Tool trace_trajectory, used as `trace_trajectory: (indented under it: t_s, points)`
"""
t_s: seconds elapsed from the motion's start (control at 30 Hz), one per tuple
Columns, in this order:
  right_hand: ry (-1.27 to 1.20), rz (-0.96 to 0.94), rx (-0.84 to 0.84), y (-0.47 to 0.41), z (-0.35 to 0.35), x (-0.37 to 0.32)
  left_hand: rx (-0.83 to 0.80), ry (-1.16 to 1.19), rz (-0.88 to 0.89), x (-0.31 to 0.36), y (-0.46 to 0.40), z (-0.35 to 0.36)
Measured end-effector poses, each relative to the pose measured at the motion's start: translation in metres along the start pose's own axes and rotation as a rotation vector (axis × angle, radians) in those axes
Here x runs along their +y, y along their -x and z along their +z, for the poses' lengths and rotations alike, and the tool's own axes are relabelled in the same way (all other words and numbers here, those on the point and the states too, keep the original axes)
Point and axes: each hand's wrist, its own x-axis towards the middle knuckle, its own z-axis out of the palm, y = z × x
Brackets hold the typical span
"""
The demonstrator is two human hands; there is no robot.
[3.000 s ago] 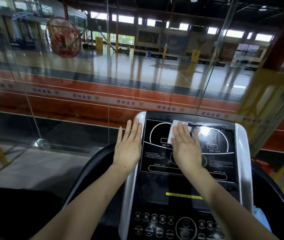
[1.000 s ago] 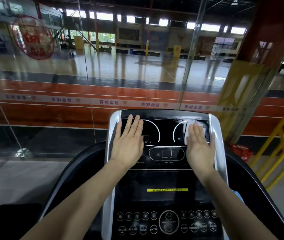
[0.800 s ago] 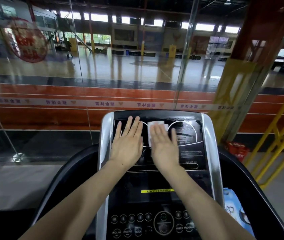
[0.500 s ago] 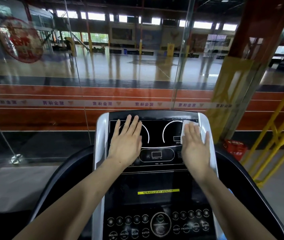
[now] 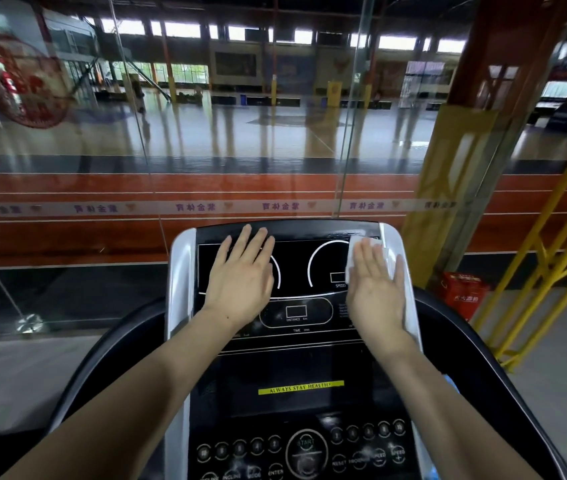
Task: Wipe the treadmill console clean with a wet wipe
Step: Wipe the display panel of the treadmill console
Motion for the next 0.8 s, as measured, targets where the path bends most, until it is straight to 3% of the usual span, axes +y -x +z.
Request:
trace_trajectory:
  t_s: [0.13, 0.2, 0.4, 0.63, 0.8]
  points:
    - [-0.055, -0.209, -0.014, 0.004, 0.006, -0.058, -0.016, 0.019, 0.013, 0.012, -0.01, 0.001]
    - [-0.068, -0.263, -0.014, 0.005, 0.004, -0.055, -0.013, 0.023, 0.023, 0.018, -0.015, 0.003]
    - [0.023, -0.094, -0.053, 0.002, -0.001, 0.014, -0.03, 0.016, 0.084, 0.032, -0.029, 0.002]
    - [0.09, -0.071, -0.102, 0.025, -0.006, 0.01, -0.029, 0.026, 0.055, 0.046, -0.032, 0.002]
    - [0.111, -0.016, -0.134, -0.008, -0.014, 0.002, -0.027, 0.023, 0.062, 0.045, -0.032, 0.004]
